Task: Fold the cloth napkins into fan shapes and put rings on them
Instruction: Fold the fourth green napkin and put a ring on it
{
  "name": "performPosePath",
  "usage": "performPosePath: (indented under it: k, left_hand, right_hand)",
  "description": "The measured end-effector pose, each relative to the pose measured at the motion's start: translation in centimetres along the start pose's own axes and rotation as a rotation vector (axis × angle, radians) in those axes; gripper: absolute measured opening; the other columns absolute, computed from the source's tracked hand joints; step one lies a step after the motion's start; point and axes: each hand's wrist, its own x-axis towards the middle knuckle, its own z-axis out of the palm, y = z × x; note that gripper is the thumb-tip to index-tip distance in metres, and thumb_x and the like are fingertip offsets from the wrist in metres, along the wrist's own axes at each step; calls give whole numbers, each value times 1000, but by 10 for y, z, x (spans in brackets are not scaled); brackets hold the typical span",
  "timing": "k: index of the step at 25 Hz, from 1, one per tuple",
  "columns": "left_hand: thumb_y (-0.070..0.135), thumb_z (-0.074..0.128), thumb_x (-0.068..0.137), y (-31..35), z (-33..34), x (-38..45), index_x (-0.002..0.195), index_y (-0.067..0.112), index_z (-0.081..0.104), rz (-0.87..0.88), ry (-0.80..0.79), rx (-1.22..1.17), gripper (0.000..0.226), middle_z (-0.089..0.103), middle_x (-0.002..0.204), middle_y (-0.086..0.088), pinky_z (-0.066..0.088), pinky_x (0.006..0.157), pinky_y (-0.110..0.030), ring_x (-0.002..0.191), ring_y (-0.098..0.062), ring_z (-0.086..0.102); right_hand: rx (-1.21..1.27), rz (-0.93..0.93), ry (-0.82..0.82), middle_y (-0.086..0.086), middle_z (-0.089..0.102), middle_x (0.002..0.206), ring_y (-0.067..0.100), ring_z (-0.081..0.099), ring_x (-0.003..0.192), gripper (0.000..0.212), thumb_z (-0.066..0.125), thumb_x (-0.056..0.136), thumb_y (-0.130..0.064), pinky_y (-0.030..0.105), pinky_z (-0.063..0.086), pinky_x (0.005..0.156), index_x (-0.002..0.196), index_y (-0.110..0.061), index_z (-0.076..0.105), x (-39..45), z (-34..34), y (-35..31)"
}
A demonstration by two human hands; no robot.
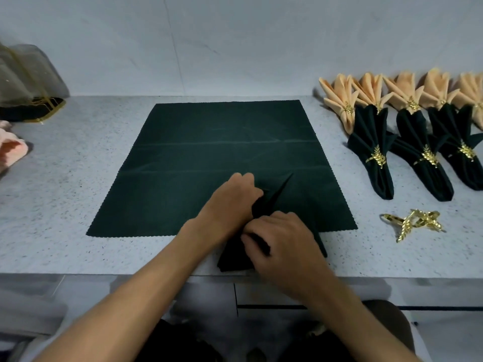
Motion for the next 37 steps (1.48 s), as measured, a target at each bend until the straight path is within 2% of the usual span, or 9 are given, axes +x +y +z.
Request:
performPosePath:
  k: [3,6,11,16,20,26,31,35,37]
  left_hand:
    - [30,39,102,14,20,-22,112,8,61,-50,77,-225,32,56,94,-4,47,78,-32,83,-18,51]
    - [48,28,99,15,34,-31,127,7,59,-21,154,-194,59,58,94,-1,48,75,-29,82,-16,52]
    - [51,24,96,17,26,-33,136,4,51,19,79,-21,68,59,103,-4,53,76,-33,85,-18,54]
    - [38,42,98,10,27,-41,106,9,70,91,266,-178,41,59,86,1,47,67,-27,73,-14,50]
    - [47,43,98,11,16,-54,91,18,75,20,249,-465,44,61,84,10,42,70,-21,75,-7,50]
    - [42,51,92,10,20,-53,113,24,71,10,259,-334,34,65,91,12,46,69,-19,79,-6,54]
    - [35,57,93,12,21,-53,100,25,76,12,239,-350,22,59,87,13,42,64,-19,76,-4,49]
    - [21,63,93,35,14,-47,86,16,75,-184,222,-285,15,56,82,6,38,59,-21,69,-11,51]
    - [17,54,97,48,8,-37,89,10,70,-367,175,-357,19,55,91,2,40,62,-24,76,-16,56]
  right_hand:
    - [-27,-127,-289,-21,64,115,2,56,105,35,59,81,-47,23,43,90,112,-33,68,-13,-48,56]
    - [-122,-138,-499,-24,49,141,-12,32,129,52,50,79,-46,8,24,103,129,-38,59,-27,-71,86]
    - [-188,-271,-289,-10,70,109,11,62,101,37,51,76,-19,31,49,88,108,-22,70,-23,-53,89]
    - [160,50,-190,-10,64,76,13,57,68,26,54,85,-14,28,47,65,104,-32,55,11,-46,87]
    - [352,175,-155,-14,64,85,12,60,73,24,67,91,-14,22,46,64,104,-31,55,29,-41,92]
    - [332,266,-69,-11,65,79,8,60,74,20,74,86,-15,19,48,67,92,-27,59,33,-28,91]
    - [224,278,29,-10,60,76,9,55,69,23,78,81,-13,19,45,63,84,-22,57,32,-15,88]
    - [-42,230,285,-10,52,76,12,46,69,21,73,83,-15,28,40,63,79,-21,53,17,-15,66]
    - [-15,188,258,-13,54,74,9,49,66,15,68,87,-22,32,43,66,82,-24,54,-2,-19,50]
